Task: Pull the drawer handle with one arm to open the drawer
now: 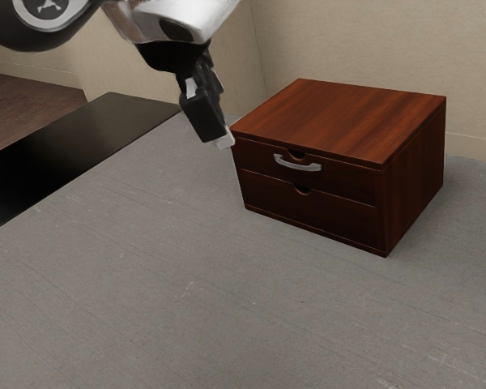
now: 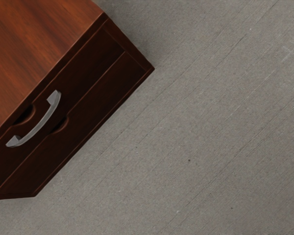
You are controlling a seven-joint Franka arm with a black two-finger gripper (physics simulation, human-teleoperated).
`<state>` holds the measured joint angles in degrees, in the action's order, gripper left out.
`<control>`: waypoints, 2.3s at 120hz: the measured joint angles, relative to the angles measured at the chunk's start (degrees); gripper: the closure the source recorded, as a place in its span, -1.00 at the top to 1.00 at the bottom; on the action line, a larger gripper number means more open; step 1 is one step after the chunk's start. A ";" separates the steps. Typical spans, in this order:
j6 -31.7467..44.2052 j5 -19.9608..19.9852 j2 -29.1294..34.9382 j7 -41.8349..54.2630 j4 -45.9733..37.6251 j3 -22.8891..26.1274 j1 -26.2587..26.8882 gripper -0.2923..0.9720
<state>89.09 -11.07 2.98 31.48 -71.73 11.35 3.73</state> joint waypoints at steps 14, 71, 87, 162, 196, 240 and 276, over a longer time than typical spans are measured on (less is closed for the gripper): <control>0.49 2.69 -0.85 5.95 0.01 -0.26 -2.98 0.53; 5.59 7.21 -12.46 28.26 -0.48 0.09 -5.34 0.53; 8.31 8.54 -14.00 33.87 -1.68 -0.17 -6.74 0.54; 20.71 9.76 -23.17 51.48 -0.76 -0.21 -11.31 0.54; 24.26 9.32 -25.01 55.08 0.60 -0.19 -11.66 0.28; 27.86 5.42 -26.10 57.88 0.19 -0.27 -11.65 0.02; 29.93 4.09 -26.97 58.58 0.24 -0.28 -12.58 -0.02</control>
<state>119.02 -6.98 -24.00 90.07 -71.49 11.07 -8.86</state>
